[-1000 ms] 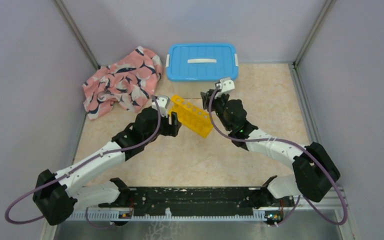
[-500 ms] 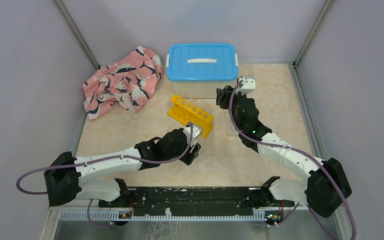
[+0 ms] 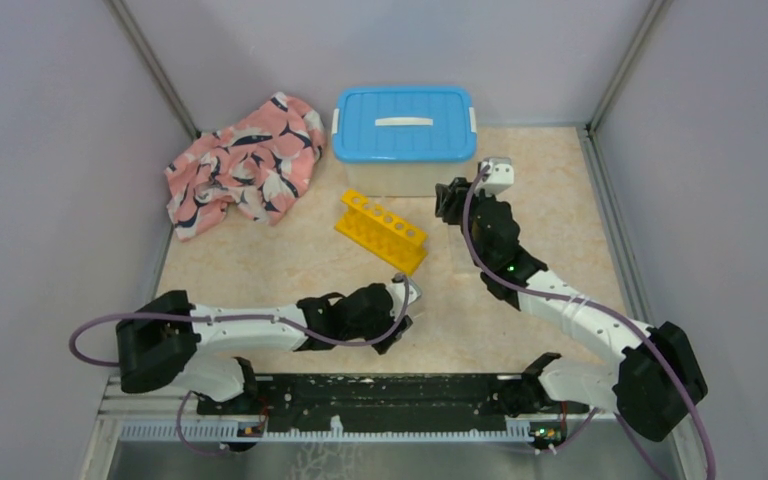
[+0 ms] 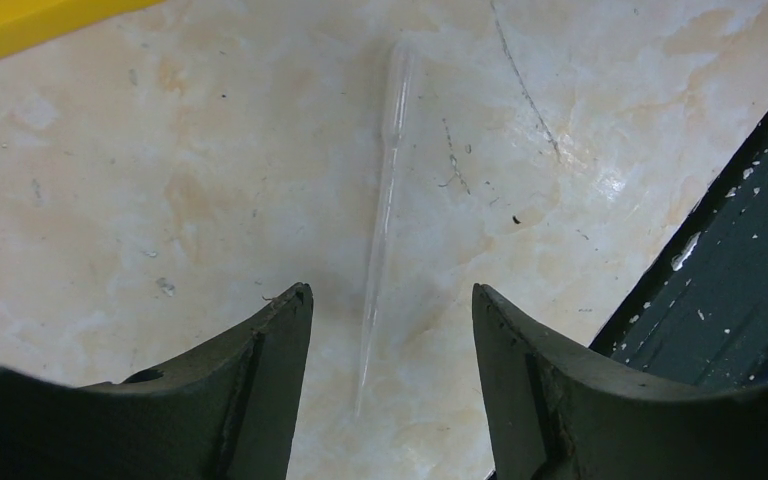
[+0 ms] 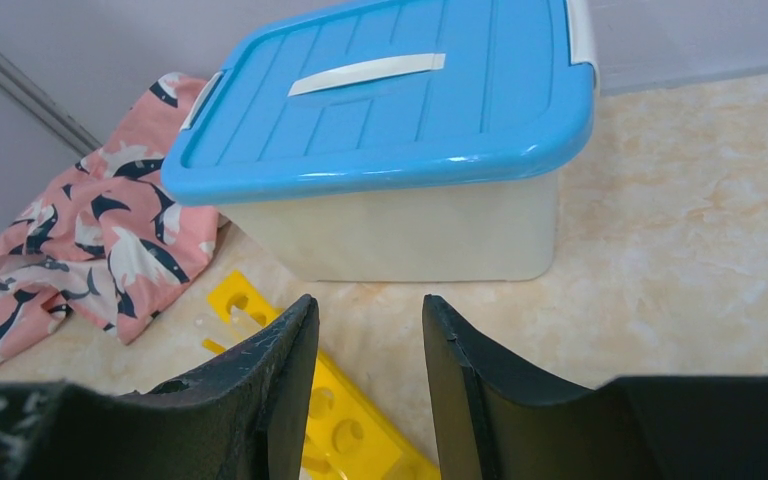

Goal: Organize the chemistry lab equipment
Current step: Pick up the test tube at the center of the board.

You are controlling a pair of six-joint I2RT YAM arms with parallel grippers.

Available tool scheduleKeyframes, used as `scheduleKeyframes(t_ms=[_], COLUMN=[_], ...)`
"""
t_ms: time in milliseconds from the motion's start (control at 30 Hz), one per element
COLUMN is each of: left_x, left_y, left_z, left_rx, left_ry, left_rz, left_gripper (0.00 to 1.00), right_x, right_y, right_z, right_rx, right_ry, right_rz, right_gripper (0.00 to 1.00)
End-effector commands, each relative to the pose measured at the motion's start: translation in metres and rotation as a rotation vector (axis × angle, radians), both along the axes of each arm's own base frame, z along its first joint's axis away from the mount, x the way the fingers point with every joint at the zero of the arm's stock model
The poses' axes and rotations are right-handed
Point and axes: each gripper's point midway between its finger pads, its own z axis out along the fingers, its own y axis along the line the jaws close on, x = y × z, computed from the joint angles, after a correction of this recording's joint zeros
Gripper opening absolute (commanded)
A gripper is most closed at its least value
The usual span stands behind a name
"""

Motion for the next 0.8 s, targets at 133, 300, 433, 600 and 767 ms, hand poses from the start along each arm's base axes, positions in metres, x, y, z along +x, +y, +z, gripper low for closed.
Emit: scheduleKeyframes(t_ms=[133, 300, 433, 600, 767], left_x=[-0.002, 0.000, 0.001, -0.001, -0.011], left_y=[-0.019, -0.020, -0.019, -0.019, -0.018], left_z=[-0.019, -0.035, -0.046, -0.057, -0.070], left_rx=[0.000, 0.043, 0.083, 0.113, 0.151], left_ry=[-0.028, -0.039, -0.043, -0.026, 0.024], left_rz=[-0.023, -0.017, -0.015, -0.030, -0.066], left_gripper=[0.64, 0.61, 0.56, 0.44, 0.21], right_x=[-0.005, -0.005, -0.006, -0.008, -0.009], right_y=[-0.009, -0.012, -0.015, -0.017, -0.020], right_z=[0.024, 0.024, 0.024, 0.026, 0.027], right_rx=[0.049, 0.049, 0.051, 0.054, 0.056], right_ry=[-0.061, -0.064, -0.066, -0.071, -0.073], right_rz=[-0.017, -0.020, -0.025, -0.029, -0.036], right_gripper=[0.43, 0.43, 0.43, 0.43, 0.43])
